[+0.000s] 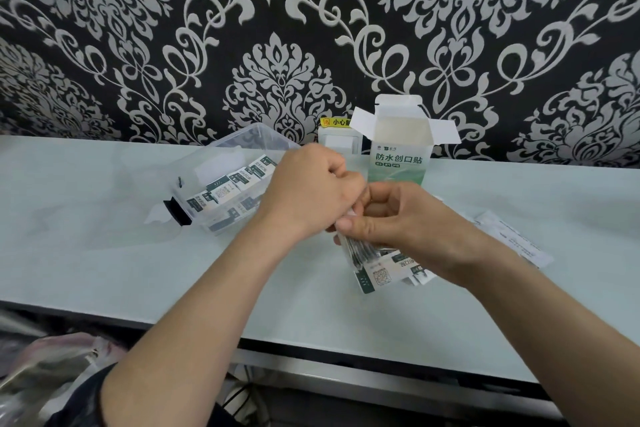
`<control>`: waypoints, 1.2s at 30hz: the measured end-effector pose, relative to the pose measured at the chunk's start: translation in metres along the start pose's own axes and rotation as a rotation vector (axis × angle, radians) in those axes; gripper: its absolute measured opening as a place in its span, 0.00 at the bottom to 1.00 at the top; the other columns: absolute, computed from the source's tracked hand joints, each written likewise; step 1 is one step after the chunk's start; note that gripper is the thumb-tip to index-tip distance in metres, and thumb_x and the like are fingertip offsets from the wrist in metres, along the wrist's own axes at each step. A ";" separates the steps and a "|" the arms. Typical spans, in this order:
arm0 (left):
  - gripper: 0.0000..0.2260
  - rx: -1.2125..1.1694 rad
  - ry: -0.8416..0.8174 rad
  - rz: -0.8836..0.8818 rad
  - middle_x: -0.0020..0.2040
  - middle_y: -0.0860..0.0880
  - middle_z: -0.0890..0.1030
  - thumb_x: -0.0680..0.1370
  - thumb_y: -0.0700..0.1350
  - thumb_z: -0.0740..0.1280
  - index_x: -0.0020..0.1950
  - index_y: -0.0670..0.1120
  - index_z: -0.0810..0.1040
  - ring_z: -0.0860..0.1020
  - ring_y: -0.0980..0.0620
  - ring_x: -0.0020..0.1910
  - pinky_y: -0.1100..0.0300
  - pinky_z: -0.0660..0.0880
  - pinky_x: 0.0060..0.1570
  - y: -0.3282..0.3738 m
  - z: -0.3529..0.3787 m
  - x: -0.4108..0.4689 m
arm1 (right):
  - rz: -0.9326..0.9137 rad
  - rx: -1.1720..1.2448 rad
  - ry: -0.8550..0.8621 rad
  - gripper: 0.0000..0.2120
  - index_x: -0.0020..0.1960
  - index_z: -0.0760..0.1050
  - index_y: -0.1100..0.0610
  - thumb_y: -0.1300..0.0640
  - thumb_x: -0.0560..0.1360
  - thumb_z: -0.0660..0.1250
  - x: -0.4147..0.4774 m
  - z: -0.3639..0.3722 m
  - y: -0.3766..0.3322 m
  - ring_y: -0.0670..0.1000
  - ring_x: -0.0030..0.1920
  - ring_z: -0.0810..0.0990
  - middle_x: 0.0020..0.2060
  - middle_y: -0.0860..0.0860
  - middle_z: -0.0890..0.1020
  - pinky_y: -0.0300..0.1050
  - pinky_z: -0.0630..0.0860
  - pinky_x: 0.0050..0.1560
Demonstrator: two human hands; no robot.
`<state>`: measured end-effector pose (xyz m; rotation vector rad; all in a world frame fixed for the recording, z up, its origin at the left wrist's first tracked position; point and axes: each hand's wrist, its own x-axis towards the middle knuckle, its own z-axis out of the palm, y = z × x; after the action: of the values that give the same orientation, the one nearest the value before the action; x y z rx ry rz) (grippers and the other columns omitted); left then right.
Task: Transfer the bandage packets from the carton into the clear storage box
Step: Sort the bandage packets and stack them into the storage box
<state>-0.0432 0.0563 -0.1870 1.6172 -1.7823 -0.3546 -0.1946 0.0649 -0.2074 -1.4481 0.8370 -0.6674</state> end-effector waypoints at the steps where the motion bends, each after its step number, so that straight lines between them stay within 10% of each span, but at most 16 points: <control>1: 0.14 0.041 -0.003 -0.008 0.22 0.46 0.69 0.66 0.48 0.63 0.24 0.42 0.66 0.67 0.50 0.26 0.57 0.65 0.27 0.001 0.002 -0.001 | 0.000 0.007 -0.013 0.19 0.46 0.75 0.64 0.53 0.65 0.79 -0.001 0.001 -0.001 0.66 0.52 0.82 0.48 0.68 0.82 0.54 0.75 0.52; 8: 0.17 -0.060 -0.019 -0.105 0.24 0.52 0.71 0.74 0.51 0.66 0.29 0.43 0.71 0.68 0.54 0.27 0.58 0.67 0.31 0.001 0.005 0.001 | 0.087 0.259 -0.048 0.25 0.55 0.72 0.71 0.59 0.65 0.75 0.001 0.011 0.001 0.56 0.44 0.85 0.43 0.61 0.85 0.60 0.74 0.61; 11: 0.18 -0.392 -0.198 -0.113 0.47 0.53 0.78 0.73 0.60 0.69 0.56 0.51 0.75 0.75 0.61 0.38 0.64 0.73 0.38 -0.001 -0.009 -0.002 | 0.087 0.416 0.011 0.25 0.61 0.72 0.69 0.59 0.68 0.74 0.004 0.004 -0.001 0.55 0.41 0.85 0.42 0.60 0.84 0.45 0.80 0.49; 15: 0.46 -0.238 -0.489 0.103 0.70 0.60 0.61 0.62 0.64 0.74 0.74 0.64 0.52 0.61 0.65 0.67 0.76 0.65 0.56 0.001 -0.021 -0.019 | 0.094 0.524 0.014 0.20 0.55 0.73 0.63 0.57 0.67 0.74 0.004 -0.004 -0.001 0.51 0.38 0.83 0.39 0.58 0.83 0.41 0.79 0.40; 19: 0.46 -0.067 -0.481 0.216 0.68 0.64 0.60 0.66 0.53 0.79 0.74 0.64 0.54 0.57 0.64 0.70 0.72 0.59 0.64 0.003 -0.019 -0.030 | 0.107 0.535 -0.057 0.25 0.58 0.69 0.61 0.58 0.67 0.77 0.001 0.000 -0.003 0.50 0.34 0.82 0.38 0.60 0.77 0.40 0.79 0.31; 25: 0.30 -0.010 -0.361 0.289 0.59 0.58 0.64 0.64 0.54 0.78 0.63 0.63 0.71 0.65 0.60 0.63 0.66 0.66 0.62 -0.005 -0.020 -0.030 | 0.089 0.529 -0.089 0.04 0.42 0.82 0.59 0.63 0.70 0.68 0.000 0.003 -0.004 0.48 0.34 0.84 0.36 0.54 0.84 0.38 0.78 0.31; 31: 0.31 -0.103 -0.322 0.251 0.57 0.60 0.62 0.62 0.58 0.79 0.61 0.62 0.70 0.65 0.58 0.62 0.55 0.77 0.54 -0.015 -0.041 -0.034 | 0.079 0.376 -0.091 0.22 0.61 0.69 0.72 0.65 0.71 0.68 0.008 0.018 -0.029 0.47 0.29 0.82 0.33 0.55 0.83 0.36 0.77 0.27; 36: 0.28 -0.155 -0.126 0.235 0.58 0.59 0.64 0.62 0.57 0.78 0.57 0.60 0.70 0.68 0.58 0.61 0.64 0.73 0.54 -0.034 -0.066 -0.033 | 0.007 0.132 -0.072 0.10 0.54 0.73 0.65 0.69 0.74 0.68 0.035 0.045 -0.063 0.46 0.27 0.79 0.30 0.55 0.82 0.35 0.73 0.26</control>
<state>0.0246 0.0978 -0.1711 1.2869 -1.9641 -0.4799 -0.1317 0.0594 -0.1505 -1.3420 0.7283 -0.6494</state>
